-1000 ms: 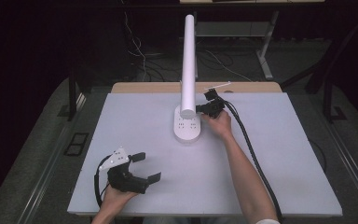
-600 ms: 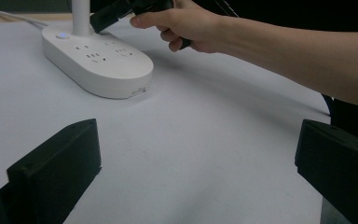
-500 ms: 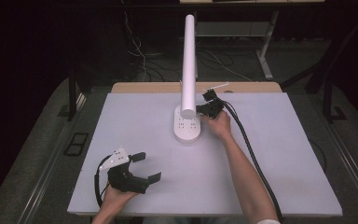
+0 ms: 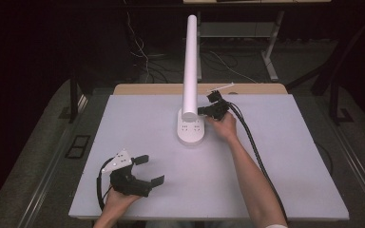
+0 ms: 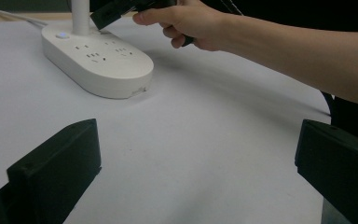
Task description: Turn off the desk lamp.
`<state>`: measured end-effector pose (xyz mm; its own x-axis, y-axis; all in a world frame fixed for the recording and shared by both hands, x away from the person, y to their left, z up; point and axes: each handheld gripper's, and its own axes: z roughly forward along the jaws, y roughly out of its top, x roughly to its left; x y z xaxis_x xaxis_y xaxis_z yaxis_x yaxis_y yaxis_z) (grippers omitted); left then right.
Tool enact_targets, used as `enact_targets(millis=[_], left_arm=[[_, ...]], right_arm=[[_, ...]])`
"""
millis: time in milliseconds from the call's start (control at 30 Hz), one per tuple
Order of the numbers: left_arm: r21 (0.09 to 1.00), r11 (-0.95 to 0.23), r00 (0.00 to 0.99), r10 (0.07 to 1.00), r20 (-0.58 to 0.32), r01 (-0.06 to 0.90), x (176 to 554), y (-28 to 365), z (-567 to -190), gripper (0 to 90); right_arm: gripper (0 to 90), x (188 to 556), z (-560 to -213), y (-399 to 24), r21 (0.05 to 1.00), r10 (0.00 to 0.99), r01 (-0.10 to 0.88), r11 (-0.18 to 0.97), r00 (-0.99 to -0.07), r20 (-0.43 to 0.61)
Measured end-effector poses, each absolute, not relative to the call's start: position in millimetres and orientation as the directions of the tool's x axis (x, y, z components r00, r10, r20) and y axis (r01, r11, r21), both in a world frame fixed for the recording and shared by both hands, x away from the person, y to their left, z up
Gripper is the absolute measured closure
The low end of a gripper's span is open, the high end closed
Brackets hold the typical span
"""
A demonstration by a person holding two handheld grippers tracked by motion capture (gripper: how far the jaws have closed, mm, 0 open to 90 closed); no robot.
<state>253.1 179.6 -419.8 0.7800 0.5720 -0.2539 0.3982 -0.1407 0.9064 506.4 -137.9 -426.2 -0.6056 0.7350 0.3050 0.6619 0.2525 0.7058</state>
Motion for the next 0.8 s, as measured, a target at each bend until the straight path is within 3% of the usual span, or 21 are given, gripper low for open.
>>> enact_targets(millis=[433,467,667,800], left_arm=[[0.907,-0.141,0.781,0.572,-0.252,0.397,252.5,179.2,-419.6,0.0],[0.907,-0.142,0.781,0.571,-0.252,0.397,252.5,179.1,-419.6,0.0],[0.907,-0.137,0.779,0.573,-0.256,0.399,252.1,180.0,-419.3,0.0],[0.907,-0.137,0.779,0.572,-0.257,0.399,252.0,179.6,-419.5,0.0]], right_arm=[[89.7,492.8,-400.0,-148.8,0.740,0.719,0.628,0.242,-0.628,0.297],[83.4,491.7,-398.3,-151.0,0.747,0.716,0.622,0.235,-0.630,0.300],[77.5,480.1,-384.9,-165.3,0.753,0.727,0.612,0.242,-0.628,0.277],[63.2,470.5,-379.8,-177.9,0.763,0.736,0.599,0.242,-0.626,0.258]])
